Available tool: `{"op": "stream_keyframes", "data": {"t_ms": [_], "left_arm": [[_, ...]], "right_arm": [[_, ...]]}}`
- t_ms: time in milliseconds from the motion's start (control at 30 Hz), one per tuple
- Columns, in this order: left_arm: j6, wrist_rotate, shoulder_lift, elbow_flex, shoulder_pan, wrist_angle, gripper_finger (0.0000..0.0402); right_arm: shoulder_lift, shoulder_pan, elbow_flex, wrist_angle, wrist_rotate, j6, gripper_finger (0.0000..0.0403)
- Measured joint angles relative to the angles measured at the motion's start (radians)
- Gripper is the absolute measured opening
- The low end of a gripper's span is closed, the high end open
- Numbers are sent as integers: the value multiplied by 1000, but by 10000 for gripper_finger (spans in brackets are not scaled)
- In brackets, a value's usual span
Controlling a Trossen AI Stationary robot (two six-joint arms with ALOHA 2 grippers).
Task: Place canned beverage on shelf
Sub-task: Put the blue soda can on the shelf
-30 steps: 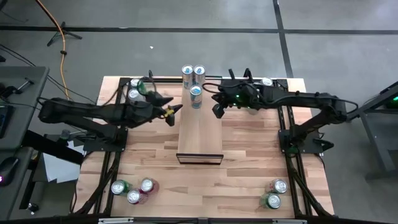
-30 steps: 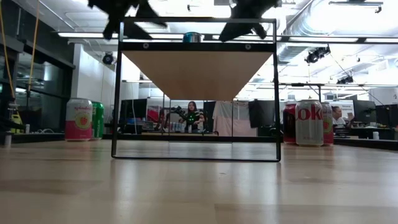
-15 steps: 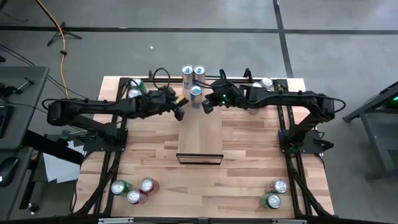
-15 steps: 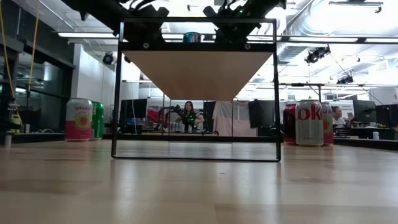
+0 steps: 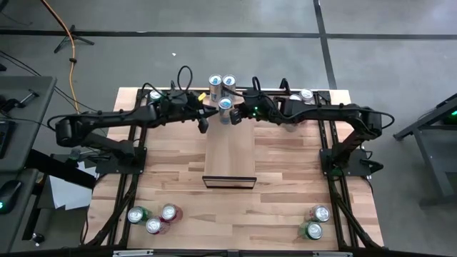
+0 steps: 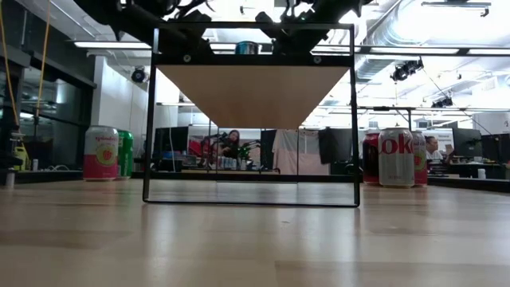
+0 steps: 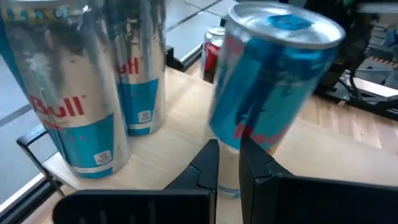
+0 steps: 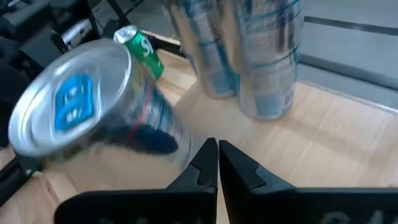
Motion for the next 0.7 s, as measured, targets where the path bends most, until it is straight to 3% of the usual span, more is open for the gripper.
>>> {"op": "stream_keyframes", "data": {"t_ms": [267, 700], "left_arm": [[-1, 48, 66, 0, 18, 86, 0], [3, 4, 98, 0, 49, 128, 0]], "right_arm": [[0, 3, 0, 35, -30, -5, 0], [-14, 71, 16, -49, -81, -6, 0]]}}
